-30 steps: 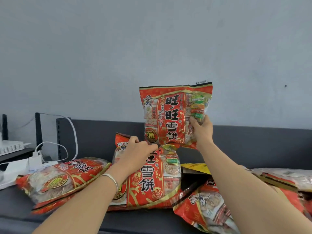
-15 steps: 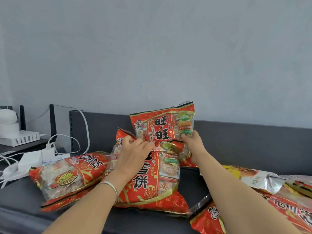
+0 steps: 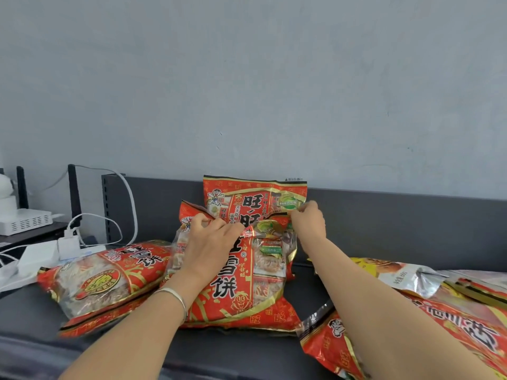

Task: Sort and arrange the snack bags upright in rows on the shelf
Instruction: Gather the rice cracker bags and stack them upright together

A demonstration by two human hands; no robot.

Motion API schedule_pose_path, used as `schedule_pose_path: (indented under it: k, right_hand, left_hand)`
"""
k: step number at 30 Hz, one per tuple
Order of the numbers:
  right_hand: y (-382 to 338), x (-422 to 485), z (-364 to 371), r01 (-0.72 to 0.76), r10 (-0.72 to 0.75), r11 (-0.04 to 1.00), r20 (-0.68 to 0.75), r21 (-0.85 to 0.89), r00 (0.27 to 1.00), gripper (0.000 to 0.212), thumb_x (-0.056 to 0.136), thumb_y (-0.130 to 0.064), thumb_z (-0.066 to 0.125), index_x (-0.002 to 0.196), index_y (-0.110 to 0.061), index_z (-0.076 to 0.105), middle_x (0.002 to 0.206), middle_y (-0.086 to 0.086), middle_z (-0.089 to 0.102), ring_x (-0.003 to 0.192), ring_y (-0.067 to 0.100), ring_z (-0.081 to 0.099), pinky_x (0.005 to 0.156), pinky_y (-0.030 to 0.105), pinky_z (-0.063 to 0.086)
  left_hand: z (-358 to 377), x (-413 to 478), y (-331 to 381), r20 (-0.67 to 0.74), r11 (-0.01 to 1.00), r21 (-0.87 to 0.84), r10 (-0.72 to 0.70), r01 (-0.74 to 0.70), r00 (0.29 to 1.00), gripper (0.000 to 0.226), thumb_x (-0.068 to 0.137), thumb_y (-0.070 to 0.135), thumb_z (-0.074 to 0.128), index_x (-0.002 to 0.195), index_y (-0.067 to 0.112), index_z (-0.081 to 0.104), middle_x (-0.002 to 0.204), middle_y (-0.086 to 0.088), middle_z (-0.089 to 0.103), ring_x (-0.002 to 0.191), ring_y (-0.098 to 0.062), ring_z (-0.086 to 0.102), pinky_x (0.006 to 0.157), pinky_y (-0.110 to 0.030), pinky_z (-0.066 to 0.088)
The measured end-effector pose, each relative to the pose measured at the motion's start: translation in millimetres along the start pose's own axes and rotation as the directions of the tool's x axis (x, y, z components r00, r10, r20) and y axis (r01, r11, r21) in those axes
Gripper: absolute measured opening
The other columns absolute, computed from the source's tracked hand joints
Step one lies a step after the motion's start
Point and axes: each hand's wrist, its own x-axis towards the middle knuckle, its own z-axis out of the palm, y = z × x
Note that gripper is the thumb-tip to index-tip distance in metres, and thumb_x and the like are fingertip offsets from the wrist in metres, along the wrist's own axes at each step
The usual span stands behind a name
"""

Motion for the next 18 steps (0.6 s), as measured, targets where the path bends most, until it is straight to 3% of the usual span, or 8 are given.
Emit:
schedule_pose_path:
  k: [3,6,8,11,12,14,16,18]
  right_hand:
    - [-4.9,-8.0,0.6,0.051,-0.058,0.996,0.091,0.073,0.994,0.032,0.095,-0.037,0.049,0.103,-0.009,0.062,0.092,0.007,0.066,0.082,0.021,0.062,0.076,0.039,0.055]
    - [-10.0,-12.1,2.6,-0.107,0.036,0.957,0.255,0.271,0.966,0.052,0.091,-0.057,0.049,0.112,-0.011,0.061,0.113,0.012,0.064,0.105,0.029,0.060,0.094,0.046,0.050]
    - [-10.1,-15.9,1.7,-0.178,0.044,0.916,0.350,0.360,0.936,0.048,0.085,-0.061,0.056,0.110,-0.020,0.060,0.115,0.004,0.063,0.108,0.023,0.058,0.093,0.043,0.049]
    - [-8.3,-17.9,2.9,-0.149,-0.021,0.920,0.427,0.362,0.904,0.025,0.087,-0.042,0.065,0.099,-0.020,0.064,0.106,0.002,0.068,0.097,0.019,0.063,0.071,0.033,0.051]
    - [-9.7,-19.2,2.6,-0.137,-0.035,0.916,0.416,0.377,0.909,0.019,0.090,-0.035,0.064,0.094,-0.017,0.066,0.101,0.004,0.070,0.091,0.019,0.065,0.065,0.030,0.051]
    - [-13.7,-18.5,1.6,-0.132,-0.065,0.881,0.393,0.454,0.917,0.016,0.093,-0.029,0.062,0.089,-0.015,0.069,0.091,0.006,0.072,0.079,0.018,0.068,0.059,0.029,0.052]
    - [-18.0,-16.7,-2.3,-0.131,-0.091,0.838,0.372,0.529,0.924,0.015,0.093,-0.025,0.062,0.085,-0.013,0.069,0.080,0.004,0.072,0.065,0.014,0.068,0.052,0.026,0.052]
    - [-21.2,-14.8,-8.0,-0.127,-0.093,0.811,0.341,0.571,0.935,0.015,0.092,-0.023,0.063,0.085,-0.011,0.068,0.076,0.005,0.072,0.062,0.015,0.069,0.051,0.027,0.053]
  left_hand:
    - [-2.2,-0.3,1.8,-0.010,1.000,-0.003,-0.009,0.009,1.000,0.029,0.063,0.009,0.084,0.084,0.016,0.065,0.059,0.004,0.062,0.058,-0.020,0.060,0.073,-0.041,0.045]
    - [-4.5,-0.9,4.2,-0.041,1.000,-0.019,-0.017,0.017,0.999,0.026,0.063,0.006,0.082,0.083,0.013,0.067,0.060,0.001,0.064,0.060,-0.022,0.061,0.074,-0.040,0.045]
    - [-7.1,-0.9,4.9,-0.048,0.999,-0.027,-0.024,0.023,0.999,0.025,0.064,0.006,0.082,0.085,0.013,0.069,0.063,0.000,0.066,0.062,-0.022,0.063,0.076,-0.040,0.045]
    - [-12.2,0.1,4.8,-0.015,0.995,-0.094,-0.042,0.040,0.999,0.018,0.073,0.019,0.077,0.089,0.016,0.069,0.070,0.002,0.070,0.069,-0.019,0.066,0.082,-0.044,0.046]
    - [-14.2,0.8,4.5,-0.011,0.990,-0.132,-0.048,0.046,0.999,0.013,0.082,0.030,0.068,0.089,0.019,0.066,0.071,0.005,0.069,0.069,-0.016,0.066,0.085,-0.044,0.044]
    - [-18.2,7.3,2.9,0.032,0.955,-0.261,-0.140,0.144,0.990,0.034,0.095,0.047,0.036,0.087,0.025,0.060,0.066,0.009,0.065,0.064,-0.010,0.060,0.088,-0.040,0.038]
    - [-20.4,20.0,-3.4,0.104,0.873,-0.395,-0.266,0.285,0.958,0.047,0.097,0.049,0.015,0.086,0.028,0.056,0.067,0.009,0.063,0.065,-0.009,0.057,0.089,-0.036,0.031]
    - [-18.8,33.3,-12.9,0.189,0.861,-0.356,-0.315,0.364,0.930,0.044,0.098,0.043,0.015,0.091,0.030,0.056,0.079,0.009,0.066,0.079,-0.010,0.059,0.095,-0.036,0.027]
